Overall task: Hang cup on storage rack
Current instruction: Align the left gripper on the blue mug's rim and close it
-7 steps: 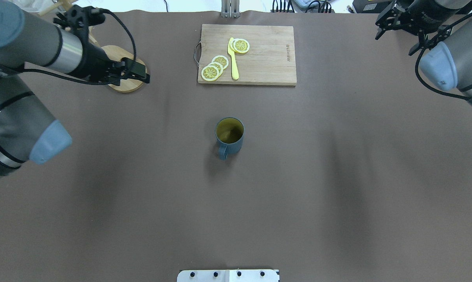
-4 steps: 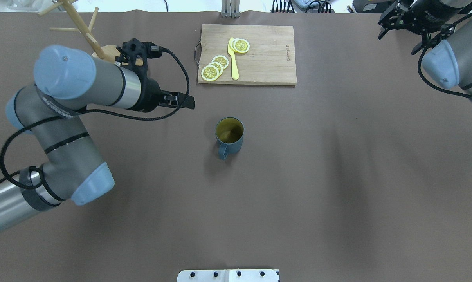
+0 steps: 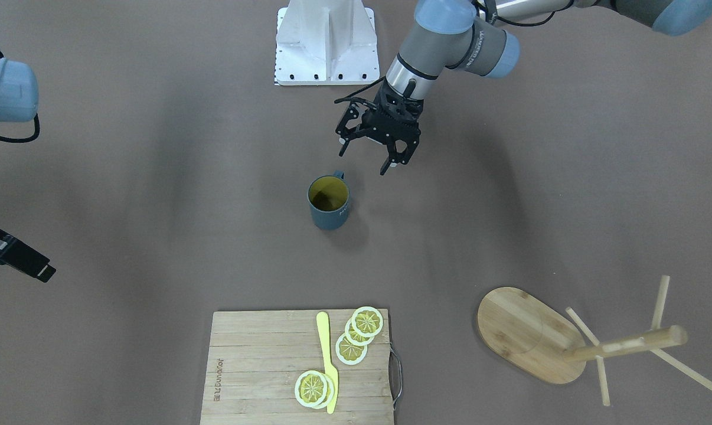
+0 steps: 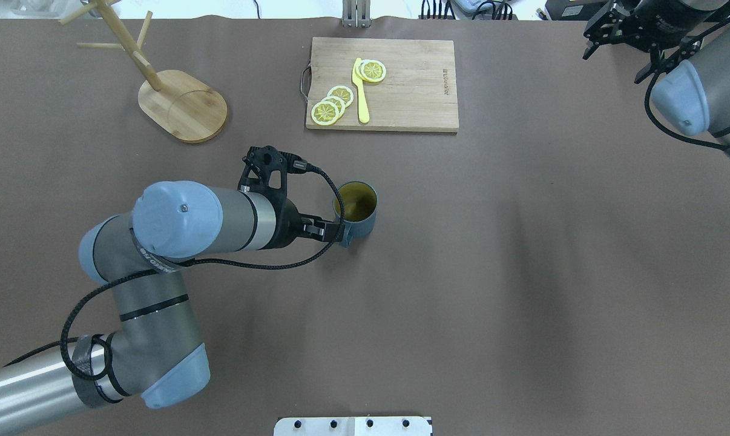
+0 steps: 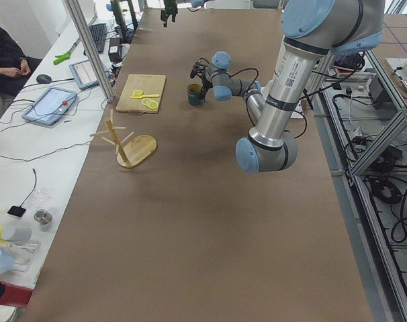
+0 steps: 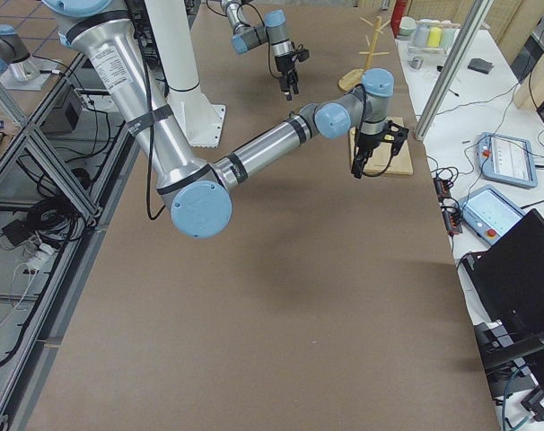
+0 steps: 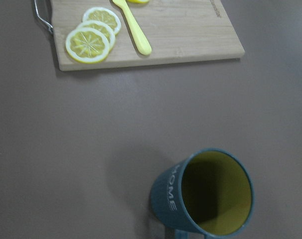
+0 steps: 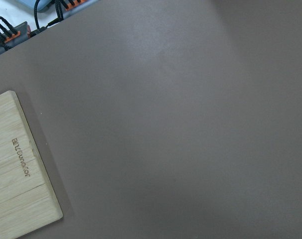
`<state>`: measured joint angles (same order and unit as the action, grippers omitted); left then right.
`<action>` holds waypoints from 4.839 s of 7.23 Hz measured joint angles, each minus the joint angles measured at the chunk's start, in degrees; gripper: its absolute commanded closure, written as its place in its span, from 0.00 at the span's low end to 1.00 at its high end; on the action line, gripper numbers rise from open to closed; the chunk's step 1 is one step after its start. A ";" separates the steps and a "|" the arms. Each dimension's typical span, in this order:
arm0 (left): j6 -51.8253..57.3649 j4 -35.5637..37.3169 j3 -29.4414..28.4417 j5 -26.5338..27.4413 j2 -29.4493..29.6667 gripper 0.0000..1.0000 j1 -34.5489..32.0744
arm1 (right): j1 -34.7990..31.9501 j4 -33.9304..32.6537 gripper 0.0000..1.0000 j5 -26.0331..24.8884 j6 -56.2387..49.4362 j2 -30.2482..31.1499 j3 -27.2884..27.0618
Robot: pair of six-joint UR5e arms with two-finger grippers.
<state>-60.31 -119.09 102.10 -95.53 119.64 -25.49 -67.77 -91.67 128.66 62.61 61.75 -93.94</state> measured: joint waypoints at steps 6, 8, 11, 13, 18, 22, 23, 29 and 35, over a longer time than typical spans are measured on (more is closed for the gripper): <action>0.69 0.02 -2.28 11.50 0.45 0.07 8.12 | 0.08 0.05 0.00 0.54 0.72 -0.21 -0.09; 2.76 0.02 -3.79 13.21 1.02 0.07 8.62 | 0.09 0.08 0.00 0.61 0.81 -0.29 -0.10; 5.78 -0.05 -5.54 16.32 1.54 0.07 9.83 | 0.15 0.11 0.00 0.62 0.84 -0.32 -0.10; 5.89 -0.19 -5.91 17.01 1.87 0.07 10.02 | 0.18 0.16 0.00 0.62 0.84 -0.32 -0.12; 5.75 -9.74 -10.38 19.72 2.03 0.10 10.70 | 0.18 0.17 0.00 0.55 0.84 -0.49 -0.18; 5.95 -10.44 -10.62 19.77 1.89 0.23 10.72 | 0.18 0.17 0.00 0.62 0.79 -0.49 -0.30; 5.98 -10.45 -10.62 19.76 1.97 0.24 10.72 | 0.18 0.17 0.00 0.62 0.76 -0.49 -0.31; 6.03 -10.51 -11.01 19.84 2.55 0.33 10.17 | 0.18 0.17 0.00 0.62 0.75 -0.49 -0.38; 5.91 -10.63 -13.26 21.00 4.14 0.54 8.83 | 0.24 0.17 0.00 0.62 0.57 -0.49 -0.45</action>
<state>-54.40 -129.72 88.83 -74.53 123.79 -16.65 -67.53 -91.49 129.29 63.18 61.26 -94.39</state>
